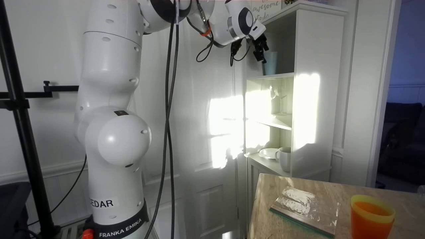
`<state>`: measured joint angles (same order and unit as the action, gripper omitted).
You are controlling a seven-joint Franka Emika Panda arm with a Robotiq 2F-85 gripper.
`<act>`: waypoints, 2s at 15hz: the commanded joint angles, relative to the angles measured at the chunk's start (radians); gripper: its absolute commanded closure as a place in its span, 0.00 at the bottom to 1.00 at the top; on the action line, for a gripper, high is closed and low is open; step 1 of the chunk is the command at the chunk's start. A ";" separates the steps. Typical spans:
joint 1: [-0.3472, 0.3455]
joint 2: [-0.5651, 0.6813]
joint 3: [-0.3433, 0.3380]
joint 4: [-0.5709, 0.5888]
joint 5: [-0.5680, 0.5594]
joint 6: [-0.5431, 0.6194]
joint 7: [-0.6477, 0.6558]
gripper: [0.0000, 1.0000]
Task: Put the blue cup on the table
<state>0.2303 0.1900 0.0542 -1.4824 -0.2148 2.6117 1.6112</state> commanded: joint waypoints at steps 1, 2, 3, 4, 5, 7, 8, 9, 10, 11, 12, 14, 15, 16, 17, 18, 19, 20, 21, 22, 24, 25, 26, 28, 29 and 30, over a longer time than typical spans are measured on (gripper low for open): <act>0.005 0.003 0.000 0.056 0.014 -0.027 0.034 0.00; 0.005 0.012 0.004 0.065 0.021 -0.016 0.034 0.00; 0.006 0.021 0.004 0.071 0.019 -0.006 0.041 0.00; 0.008 0.030 0.006 0.070 0.013 0.015 0.051 0.00; 0.008 0.040 0.007 0.072 0.011 0.031 0.056 0.00; 0.005 0.060 0.017 0.067 0.019 0.075 0.050 0.00; 0.004 0.073 0.019 0.066 0.018 0.108 0.052 0.00; 0.003 0.085 0.021 0.065 0.016 0.148 0.053 0.00; 0.006 0.100 0.015 0.066 -0.003 0.196 0.063 0.00; 0.008 0.113 0.009 0.064 -0.014 0.232 0.066 0.00; 0.009 0.126 0.005 0.066 -0.020 0.265 0.068 0.00; 0.014 0.149 -0.008 0.067 -0.028 0.321 0.079 0.00; 0.017 0.159 -0.016 0.067 -0.032 0.341 0.082 0.00; 0.020 0.168 -0.025 0.069 -0.036 0.351 0.084 0.00; 0.023 0.177 -0.033 0.070 -0.039 0.359 0.085 0.00; 0.028 0.183 -0.042 0.070 -0.044 0.363 0.087 0.00; 0.030 0.185 -0.045 0.067 -0.041 0.353 0.083 0.00; 0.035 0.186 -0.051 0.066 -0.041 0.337 0.081 0.00; 0.032 0.182 -0.043 0.060 -0.031 0.315 0.069 0.00; 0.027 0.174 -0.029 0.052 -0.019 0.282 0.049 0.00; 0.026 0.156 -0.018 0.043 -0.011 0.207 0.037 0.00; 0.027 0.149 -0.015 0.044 -0.010 0.167 0.035 0.00; 0.028 0.145 -0.012 0.048 -0.007 0.127 0.034 0.00; 0.036 0.136 -0.020 0.058 -0.019 0.062 0.051 0.00; 0.040 0.134 -0.028 0.065 -0.028 0.052 0.065 0.01; 0.042 0.135 -0.033 0.071 -0.033 0.043 0.076 0.26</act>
<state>0.2564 0.3435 0.0397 -1.4252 -0.2265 2.7164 1.6487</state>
